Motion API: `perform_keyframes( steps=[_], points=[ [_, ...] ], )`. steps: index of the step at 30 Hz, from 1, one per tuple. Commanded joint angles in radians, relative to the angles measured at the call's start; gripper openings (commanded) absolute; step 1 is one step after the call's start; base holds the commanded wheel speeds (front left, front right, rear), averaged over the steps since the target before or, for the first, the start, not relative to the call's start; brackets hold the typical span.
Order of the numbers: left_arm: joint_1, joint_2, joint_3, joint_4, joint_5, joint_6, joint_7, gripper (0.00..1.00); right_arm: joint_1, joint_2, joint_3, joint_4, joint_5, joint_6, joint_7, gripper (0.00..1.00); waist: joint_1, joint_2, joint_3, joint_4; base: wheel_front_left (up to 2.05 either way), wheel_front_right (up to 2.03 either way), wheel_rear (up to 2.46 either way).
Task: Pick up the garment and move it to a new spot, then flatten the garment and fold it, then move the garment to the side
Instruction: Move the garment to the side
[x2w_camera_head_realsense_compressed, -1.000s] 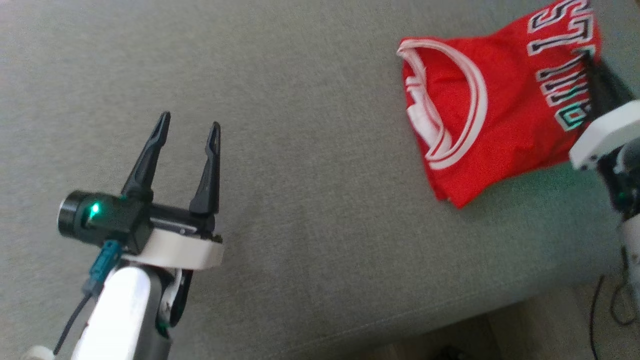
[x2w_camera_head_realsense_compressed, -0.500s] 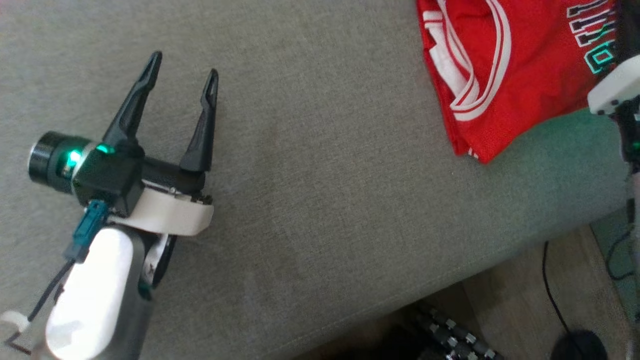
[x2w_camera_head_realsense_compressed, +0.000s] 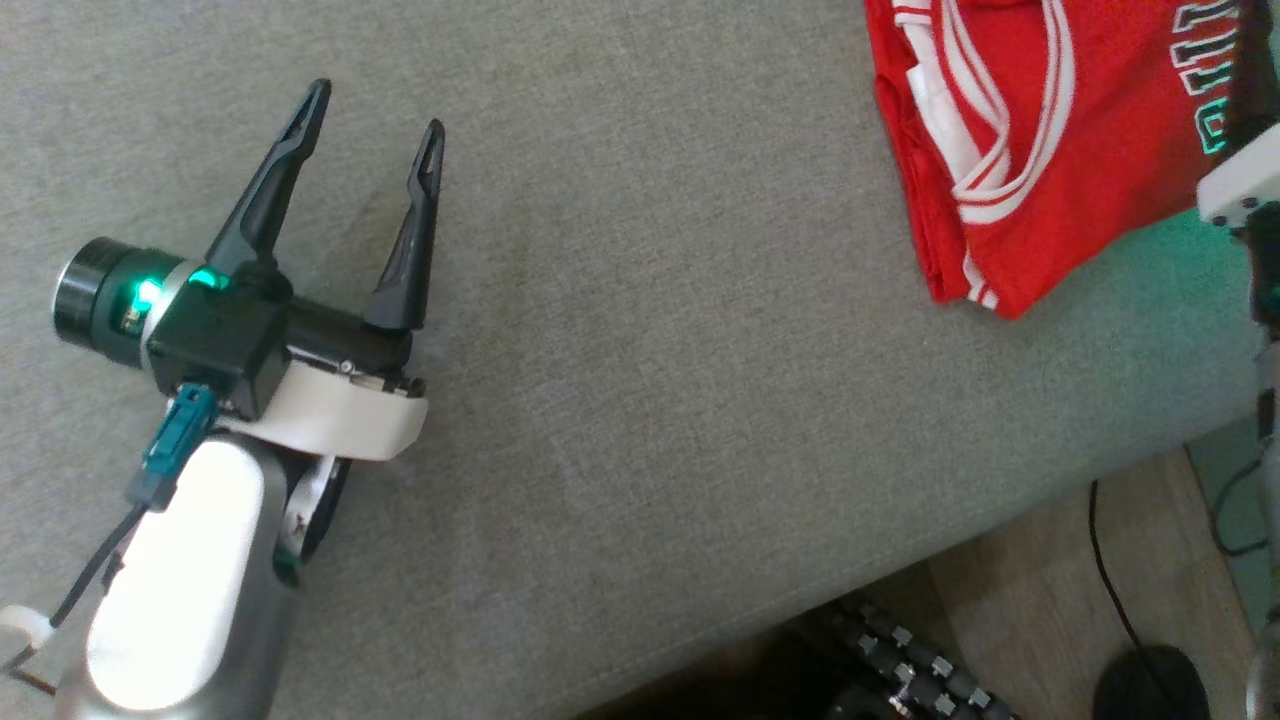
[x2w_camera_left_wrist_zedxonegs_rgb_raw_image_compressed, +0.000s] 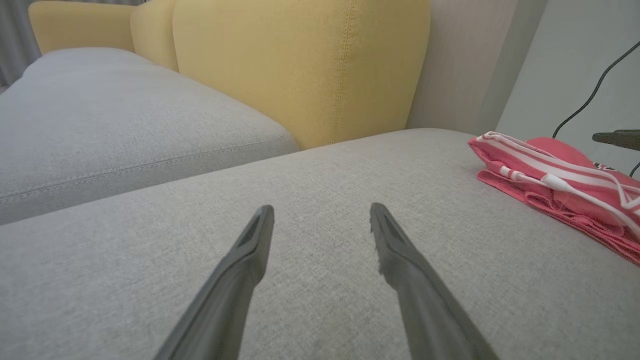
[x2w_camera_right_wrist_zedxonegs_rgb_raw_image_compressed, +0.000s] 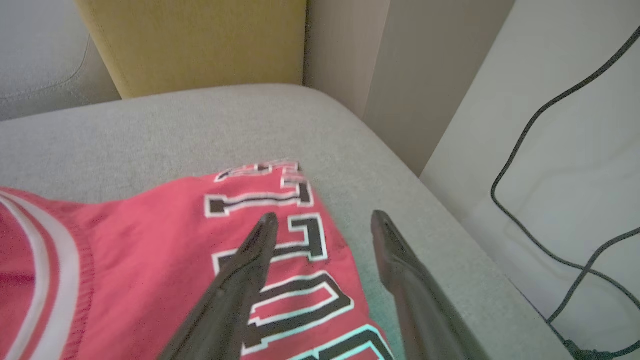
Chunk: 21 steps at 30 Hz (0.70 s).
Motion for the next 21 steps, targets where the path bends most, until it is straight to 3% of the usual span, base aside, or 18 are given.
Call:
perform_keyframes(
  steps=[1, 5, 10, 21],
  points=[
    [-0.012, 0.015, 0.025, -0.024, -0.005, 0.005, -0.009, 1.00, 0.007, -0.022, -0.013, -0.029, -0.020, 0.007, -0.030, 1.00, -0.0001, 0.0001, -0.016, 0.010, 0.00, 0.00, 0.00],
    [0.005, 0.002, 0.024, 0.003, -0.020, 0.013, -0.029, 1.00, 0.061, -0.016, -0.033, -0.088, -0.069, 0.007, -0.110, 1.00, -0.0001, 0.0001, -0.066, 0.030, 0.00, 0.00, 0.00],
    [0.052, -0.017, 0.033, 0.037, -0.045, 0.035, -0.052, 1.00, 0.194, 0.047, -0.016, -0.258, -0.137, 0.007, -0.182, 1.00, -0.0001, 0.0001, -0.148, 0.060, 0.00, 0.00, 0.00],
    [0.172, -0.058, 0.071, 0.080, -0.107, 0.076, -0.078, 1.00, 0.488, 0.184, 0.105, -0.614, -0.160, 0.007, -0.123, 1.00, -0.0001, 0.0001, -0.305, 0.194, 0.00, 0.00, 0.00]
  ],
)
